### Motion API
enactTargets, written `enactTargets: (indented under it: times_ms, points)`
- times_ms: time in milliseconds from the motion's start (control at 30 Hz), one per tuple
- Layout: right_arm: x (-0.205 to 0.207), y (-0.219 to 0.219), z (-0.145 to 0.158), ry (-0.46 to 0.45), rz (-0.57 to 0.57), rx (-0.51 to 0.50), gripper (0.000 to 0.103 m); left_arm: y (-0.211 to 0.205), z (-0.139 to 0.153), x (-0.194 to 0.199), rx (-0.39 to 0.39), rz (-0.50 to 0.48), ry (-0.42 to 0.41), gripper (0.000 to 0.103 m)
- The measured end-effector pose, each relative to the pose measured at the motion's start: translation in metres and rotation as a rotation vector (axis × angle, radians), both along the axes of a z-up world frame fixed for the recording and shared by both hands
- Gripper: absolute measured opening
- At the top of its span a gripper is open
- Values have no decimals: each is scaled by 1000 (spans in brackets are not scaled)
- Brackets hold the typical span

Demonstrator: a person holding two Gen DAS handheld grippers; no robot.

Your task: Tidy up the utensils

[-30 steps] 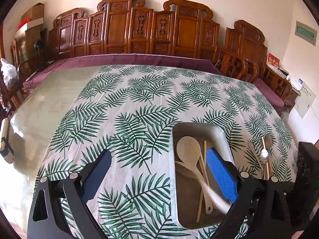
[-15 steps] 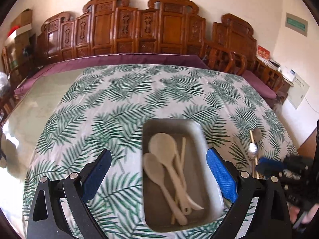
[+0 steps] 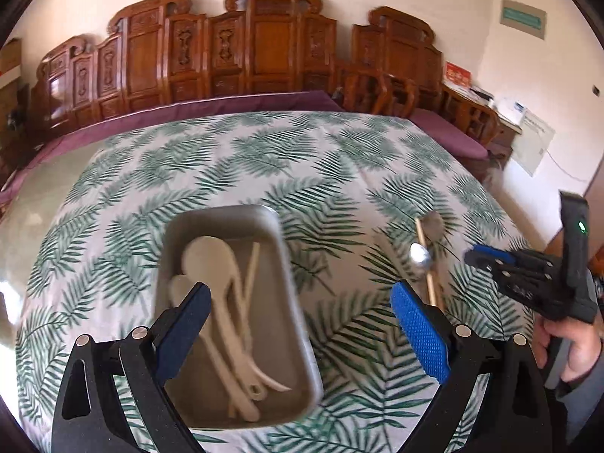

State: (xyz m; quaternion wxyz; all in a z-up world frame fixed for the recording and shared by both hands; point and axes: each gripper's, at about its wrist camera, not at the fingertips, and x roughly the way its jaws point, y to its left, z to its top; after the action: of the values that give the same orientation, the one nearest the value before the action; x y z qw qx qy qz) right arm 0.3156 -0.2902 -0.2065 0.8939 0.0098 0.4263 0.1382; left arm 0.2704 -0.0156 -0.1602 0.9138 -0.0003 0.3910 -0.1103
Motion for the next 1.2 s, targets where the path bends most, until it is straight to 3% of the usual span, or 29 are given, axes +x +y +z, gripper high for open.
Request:
enactTargets:
  times_ms: [167, 267, 500, 733, 1067, 1133, 1200]
  points:
    - [-1, -6, -3, 27, -8, 9, 39, -29, -11, -6, 12, -69, 22, 92]
    - [-7, -3, 0, 27, 1, 32, 41, -44, -20, -9, 21, -107, 38, 92]
    - [-7, -4, 2, 22, 16, 20, 41, -67, -38, -2, 18, -154, 80, 76]
    - [2, -28, -10, 52, -34, -24, 41, -92, -49, 26, 3, -169, 117, 69]
    - [6, -52, -20, 92, -85, 25, 41, -139, -78, 70, -43, -182, 209, 49]
    - [6, -52, -20, 89, -85, 37, 41, -144, -83, 75, -40, -181, 227, 41]
    - [7, -52, -19, 90, -84, 48, 41, -147, -85, 77, -36, -176, 221, 40]
